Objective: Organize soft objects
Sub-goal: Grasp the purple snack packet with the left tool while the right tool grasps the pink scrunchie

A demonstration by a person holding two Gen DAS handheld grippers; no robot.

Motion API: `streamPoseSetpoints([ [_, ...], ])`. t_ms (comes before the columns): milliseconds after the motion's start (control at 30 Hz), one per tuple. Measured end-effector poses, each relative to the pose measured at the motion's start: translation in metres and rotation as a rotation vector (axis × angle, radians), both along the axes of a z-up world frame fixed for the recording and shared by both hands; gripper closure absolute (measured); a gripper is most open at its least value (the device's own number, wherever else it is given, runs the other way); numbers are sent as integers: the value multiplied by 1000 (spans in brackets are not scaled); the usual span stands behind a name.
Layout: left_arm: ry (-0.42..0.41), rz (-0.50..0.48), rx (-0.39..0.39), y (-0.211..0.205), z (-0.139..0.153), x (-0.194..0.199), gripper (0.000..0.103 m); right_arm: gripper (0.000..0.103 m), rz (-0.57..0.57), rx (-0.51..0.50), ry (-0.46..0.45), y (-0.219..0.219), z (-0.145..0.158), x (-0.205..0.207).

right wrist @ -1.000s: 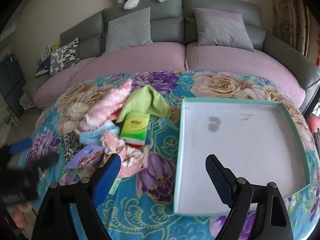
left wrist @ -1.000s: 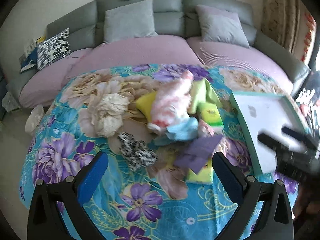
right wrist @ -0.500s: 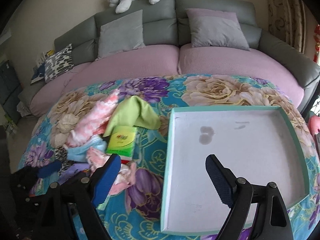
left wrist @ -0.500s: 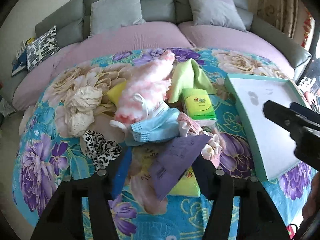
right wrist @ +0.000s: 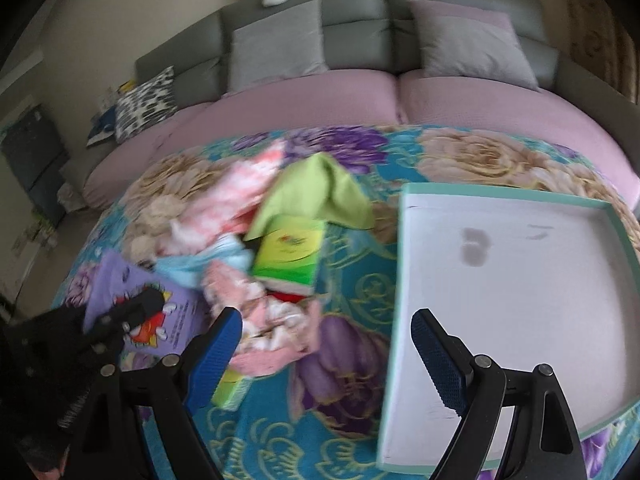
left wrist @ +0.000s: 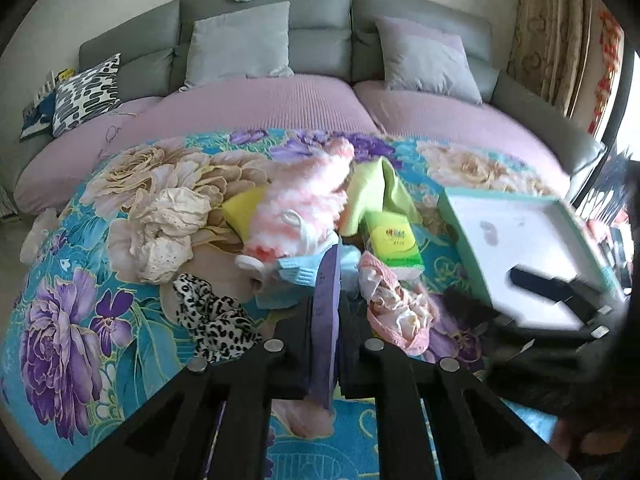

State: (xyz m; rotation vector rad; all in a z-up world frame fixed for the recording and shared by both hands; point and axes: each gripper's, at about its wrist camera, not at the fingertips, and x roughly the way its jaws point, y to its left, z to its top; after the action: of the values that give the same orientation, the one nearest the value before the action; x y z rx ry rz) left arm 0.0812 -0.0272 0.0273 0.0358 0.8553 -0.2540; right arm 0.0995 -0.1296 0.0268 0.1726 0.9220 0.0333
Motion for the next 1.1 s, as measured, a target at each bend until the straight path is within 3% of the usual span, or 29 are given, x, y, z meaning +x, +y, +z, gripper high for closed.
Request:
streamPoseSetpoints([
  [267,-22,86,-62,30,8,-2,93,25,88,3,38,30,-18,8],
  [733,40,153,-75,51,-9,5,93,42,99,49,106,40,-49,18],
  [833,45,155,-74,51,-10,6,93,50,92,85,100,36,-49,18],
  [900,48,157,-71,51,-11,6,93,62,97,105,94,35,-49,18],
  [1100,30,165,-67,51,-5,4,93,76,109,112,64,36,-40,13],
])
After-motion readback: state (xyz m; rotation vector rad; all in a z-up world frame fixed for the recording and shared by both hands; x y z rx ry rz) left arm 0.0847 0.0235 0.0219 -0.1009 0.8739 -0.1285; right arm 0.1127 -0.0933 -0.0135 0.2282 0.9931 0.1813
